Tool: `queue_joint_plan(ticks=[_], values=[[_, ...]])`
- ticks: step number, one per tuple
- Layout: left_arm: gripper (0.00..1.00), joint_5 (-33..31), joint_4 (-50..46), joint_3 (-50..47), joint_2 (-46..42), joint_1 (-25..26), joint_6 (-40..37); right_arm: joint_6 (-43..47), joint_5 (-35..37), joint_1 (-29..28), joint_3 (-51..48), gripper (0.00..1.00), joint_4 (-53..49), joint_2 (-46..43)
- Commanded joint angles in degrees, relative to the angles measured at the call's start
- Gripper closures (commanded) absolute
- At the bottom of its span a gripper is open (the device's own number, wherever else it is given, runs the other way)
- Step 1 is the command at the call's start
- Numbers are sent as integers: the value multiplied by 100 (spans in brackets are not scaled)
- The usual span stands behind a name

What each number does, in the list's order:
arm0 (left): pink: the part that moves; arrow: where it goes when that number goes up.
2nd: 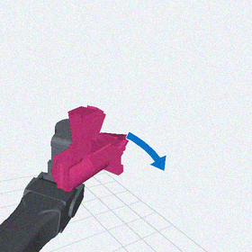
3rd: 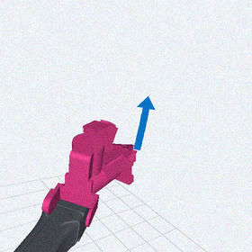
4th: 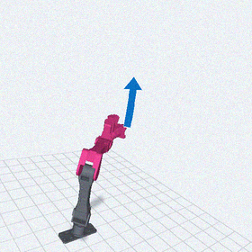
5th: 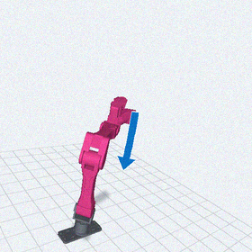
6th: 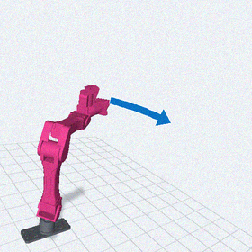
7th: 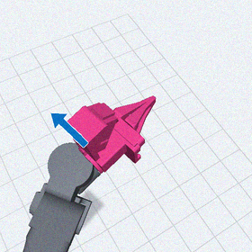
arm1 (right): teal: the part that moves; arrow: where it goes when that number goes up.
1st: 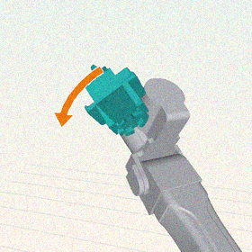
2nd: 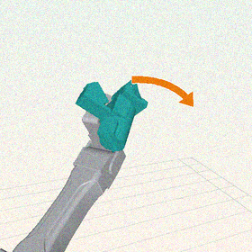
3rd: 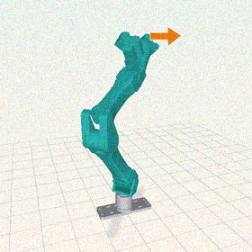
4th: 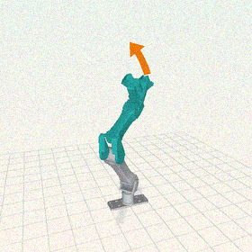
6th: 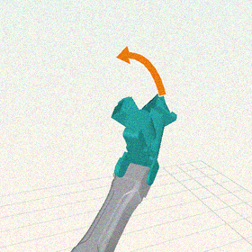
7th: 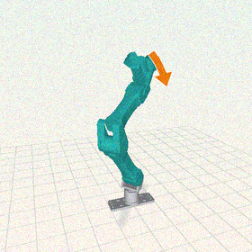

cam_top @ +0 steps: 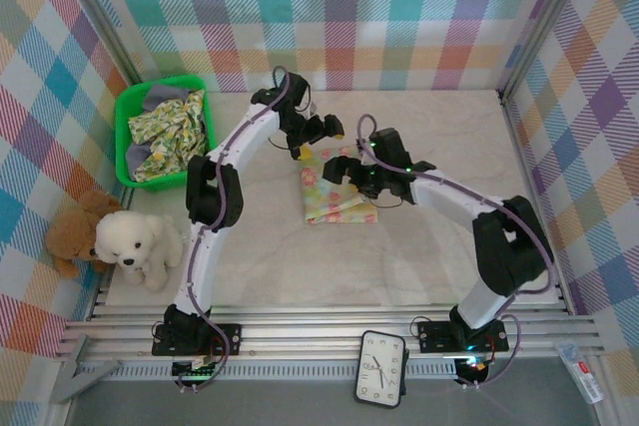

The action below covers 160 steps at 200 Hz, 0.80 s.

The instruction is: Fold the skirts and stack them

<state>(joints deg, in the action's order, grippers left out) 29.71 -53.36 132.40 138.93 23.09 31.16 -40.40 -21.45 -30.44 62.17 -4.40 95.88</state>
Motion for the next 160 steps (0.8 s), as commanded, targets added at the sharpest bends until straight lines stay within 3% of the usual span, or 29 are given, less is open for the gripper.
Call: queue_joint_plan(ticks=[1,38,62,94,115,138,160], values=[[0,428,-39,353,349,-41,-166,-272,-529,-147,64,1,551,489],[0,172,-139,-283,422,-182,238,-1270,716,-35,-467,1,31,719],[0,326,603,-1728,-243,-115,678,-1274,699,246,-693,1,103,816],[0,-147,1817,-3962,-1503,46,1529,-140,874,657,-431,1,78,871],[0,-222,2617,-5245,-2192,380,2091,1026,205,1017,-96,1,404,1078],[0,-344,2803,-5679,-2778,703,2204,2013,-451,1277,706,1,-38,1344],[0,-792,2209,-5355,-3254,725,1579,2337,-271,1312,1051,1,-469,1204]])
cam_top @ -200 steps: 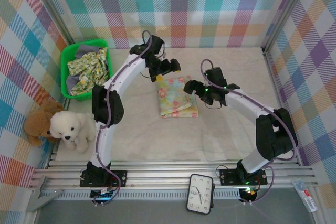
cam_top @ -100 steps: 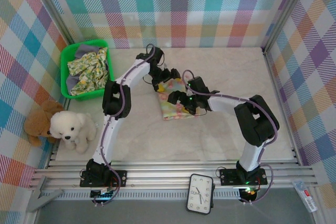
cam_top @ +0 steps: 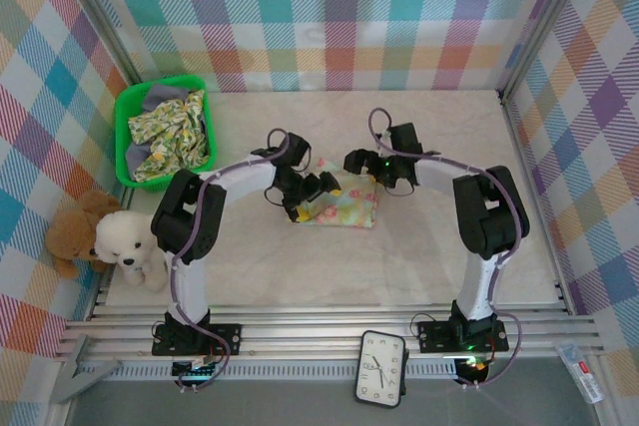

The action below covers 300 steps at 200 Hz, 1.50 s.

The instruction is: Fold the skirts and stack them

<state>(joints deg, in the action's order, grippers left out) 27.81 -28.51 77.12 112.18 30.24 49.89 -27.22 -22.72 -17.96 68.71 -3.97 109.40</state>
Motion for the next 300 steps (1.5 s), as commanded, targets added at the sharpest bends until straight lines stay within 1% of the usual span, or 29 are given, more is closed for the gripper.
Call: queue_joint_plan(ticks=[1,22,28,37,55,66,76,84,93,112,127,142,172,185,213,229,254,260,269,282,300], values=[[0,-654,-312,190,-599,9,-330,1022,-136,64,398,1,-515,-166],[0,-1626,-1073,607,-766,-64,-1241,885,358,64,178,0,-606,-458],[0,-1837,-1257,714,-754,-115,-1484,796,452,64,85,1,-613,-531],[0,-2003,-1361,775,-732,-228,-1809,626,531,64,-41,7,-661,-597],[0,-1901,-1301,769,-670,-494,-2327,542,467,47,-83,18,-929,-600],[2,-1771,-1249,791,-585,-668,-2564,575,454,18,35,28,-1197,-523],[5,-1577,-1223,850,-470,-800,-2730,574,628,-27,204,35,-1532,-422],[8,-1457,-1209,915,-341,-867,-2846,595,764,-63,341,39,-1752,-325],[12,-1320,-1201,994,-180,-901,-2975,585,981,-98,466,41,-1949,-218],[21,-1063,-1152,1148,142,-908,-3135,518,1208,-111,654,42,-2128,-25],[29,-867,-1075,1259,338,-903,-3141,564,1076,-122,772,44,-2161,90],[36,-748,-1045,1371,477,-902,-3143,632,980,-155,849,48,-2171,178],[40,-645,-999,1533,680,-899,-3152,683,892,-178,908,54,-2163,283],[44,-566,-998,1581,757,-899,-3152,725,753,-187,900,57,-2101,301],[57,-455,-990,1663,847,-897,-3161,810,561,-238,881,63,-1956,310],[69,-443,-998,1688,836,-902,-3194,850,494,-250,883,69,-1902,301],[85,-493,-1064,1726,780,-897,-3294,933,478,-252,848,83,-1848,186],[87,-513,-1084,1727,758,-897,-3321,964,493,-250,833,86,-1836,142],[91,-544,-1123,1727,731,-902,-3359,1027,499,-251,813,89,-1827,71],[100,-562,-1172,1721,650,-897,-3397,1121,492,-252,819,92,-1852,5],[100,-494,-1173,1694,496,-897,-3415,1222,488,-244,820,96,-1880,-47]])
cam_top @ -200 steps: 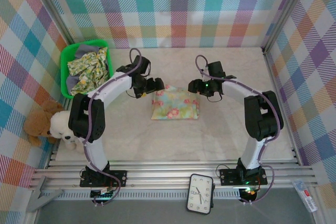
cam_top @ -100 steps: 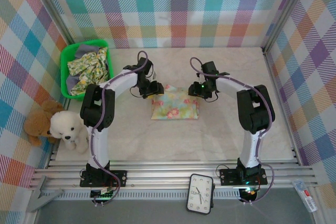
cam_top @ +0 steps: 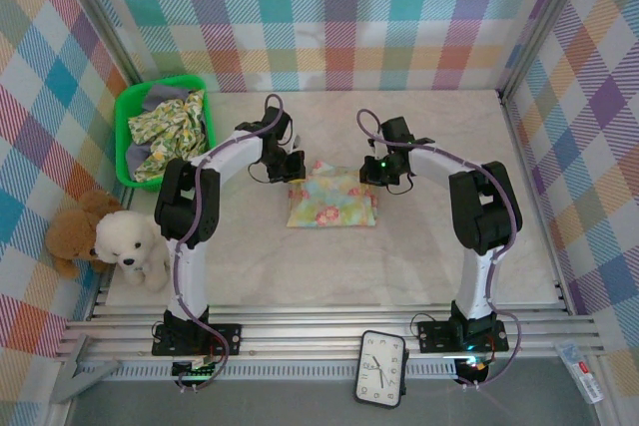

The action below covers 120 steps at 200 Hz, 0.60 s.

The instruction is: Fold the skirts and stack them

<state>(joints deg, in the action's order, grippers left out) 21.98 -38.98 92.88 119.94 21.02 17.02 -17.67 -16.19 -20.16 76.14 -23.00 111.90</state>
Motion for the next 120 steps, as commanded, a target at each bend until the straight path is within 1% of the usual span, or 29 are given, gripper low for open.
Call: queue_joint_plan(ticks=[1,21,33,54,69,95,120], values=[[100,97,-122,117,-297,25,-128,274,-166,-23,77,96,24,-298],[100,523,136,49,-605,25,-145,347,-225,10,-25,100,112,-365],[100,773,324,61,-759,28,-170,336,-390,71,-151,100,266,-413],[100,934,462,273,-761,46,-279,297,-694,225,-375,100,585,-391],[100,595,252,613,-461,58,-345,308,-725,316,-367,100,604,-253],[100,-578,-486,1344,475,34,-229,213,-543,440,-173,99,509,18],[100,-1012,-788,1701,1075,-27,69,90,-161,488,66,95,297,185]])
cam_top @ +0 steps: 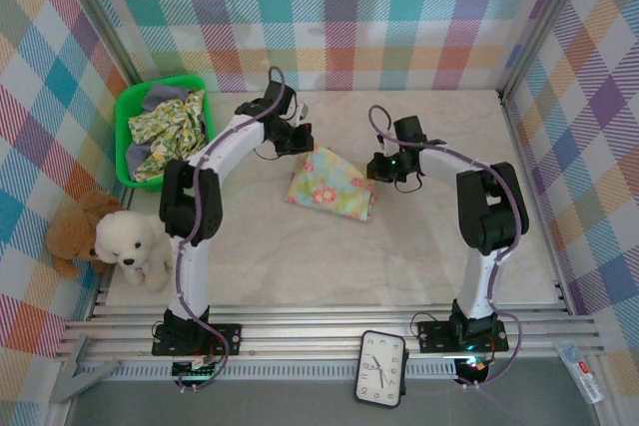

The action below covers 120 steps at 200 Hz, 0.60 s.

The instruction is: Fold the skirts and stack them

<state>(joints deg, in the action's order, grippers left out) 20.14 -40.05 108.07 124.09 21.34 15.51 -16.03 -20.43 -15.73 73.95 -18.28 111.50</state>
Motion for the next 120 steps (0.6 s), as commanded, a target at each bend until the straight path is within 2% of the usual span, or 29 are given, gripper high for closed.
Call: queue_joint_plan(ticks=[1,44,68,78,96,109,120], values=[[100,-837,-685,194,677,-60,231,-75,274,44,294,95,-184,233],[94,-544,-509,319,1000,-69,518,-239,464,46,427,91,-445,221],[89,-450,-531,312,995,-69,593,-451,828,33,487,74,-729,22],[80,-420,-590,306,924,-72,615,-545,1008,9,568,69,-965,-117],[53,-309,-694,259,653,-77,706,-761,1347,-136,740,57,-1366,-377],[36,42,-690,190,375,-118,885,-916,1554,-320,874,39,-1623,-495],[26,321,-488,25,56,-152,1072,-1024,1717,-540,989,23,-1798,-528]])
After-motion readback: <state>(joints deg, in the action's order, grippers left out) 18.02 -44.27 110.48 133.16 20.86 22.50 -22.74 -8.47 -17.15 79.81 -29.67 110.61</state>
